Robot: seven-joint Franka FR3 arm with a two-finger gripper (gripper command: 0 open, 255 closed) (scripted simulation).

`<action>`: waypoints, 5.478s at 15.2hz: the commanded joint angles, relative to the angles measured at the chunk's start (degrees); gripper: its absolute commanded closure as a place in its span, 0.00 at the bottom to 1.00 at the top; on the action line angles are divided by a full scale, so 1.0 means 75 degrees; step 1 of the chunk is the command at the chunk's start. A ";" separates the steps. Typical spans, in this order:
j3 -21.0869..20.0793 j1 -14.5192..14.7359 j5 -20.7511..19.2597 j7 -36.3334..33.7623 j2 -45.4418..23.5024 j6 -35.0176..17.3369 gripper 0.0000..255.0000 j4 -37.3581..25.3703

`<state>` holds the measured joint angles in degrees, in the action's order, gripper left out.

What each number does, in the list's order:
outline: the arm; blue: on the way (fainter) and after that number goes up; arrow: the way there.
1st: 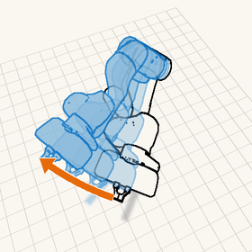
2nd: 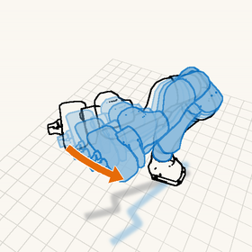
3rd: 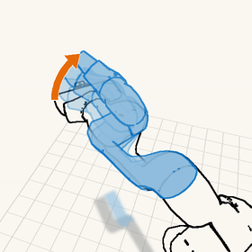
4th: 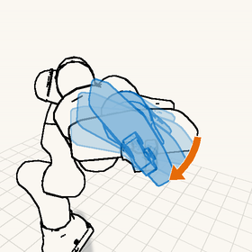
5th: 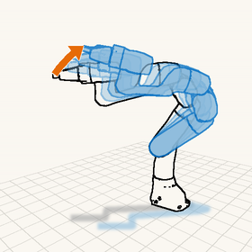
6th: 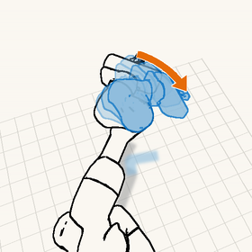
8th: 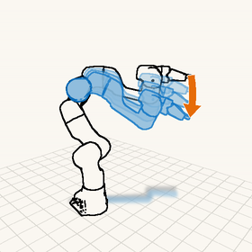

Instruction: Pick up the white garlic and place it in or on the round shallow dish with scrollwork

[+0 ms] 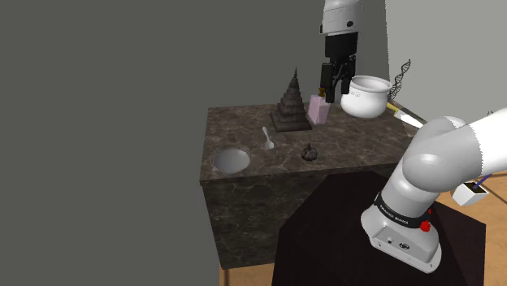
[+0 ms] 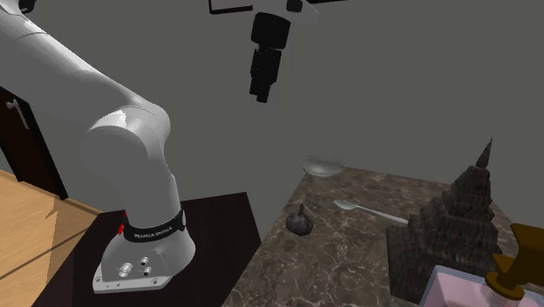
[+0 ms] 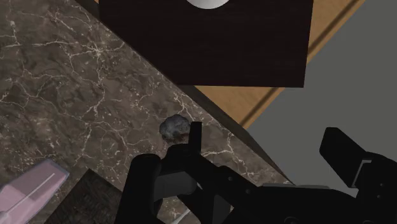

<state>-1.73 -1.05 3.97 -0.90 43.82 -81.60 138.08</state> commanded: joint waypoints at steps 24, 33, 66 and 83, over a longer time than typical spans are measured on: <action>0.2288 -0.0348 0.1325 0.3810 -0.5871 -0.4749 0.00 0.0232; 0.2175 -0.0296 0.1875 0.4267 -0.6638 -0.5668 0.00 0.0541; 0.2242 -0.0330 0.1232 0.3550 -0.5277 -0.4186 1.00 0.0262; 0.1386 0.0493 0.1971 0.2131 -0.5883 -0.3656 1.00 -0.1217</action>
<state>9.35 1.96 17.98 16.04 1.01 -108.75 130.25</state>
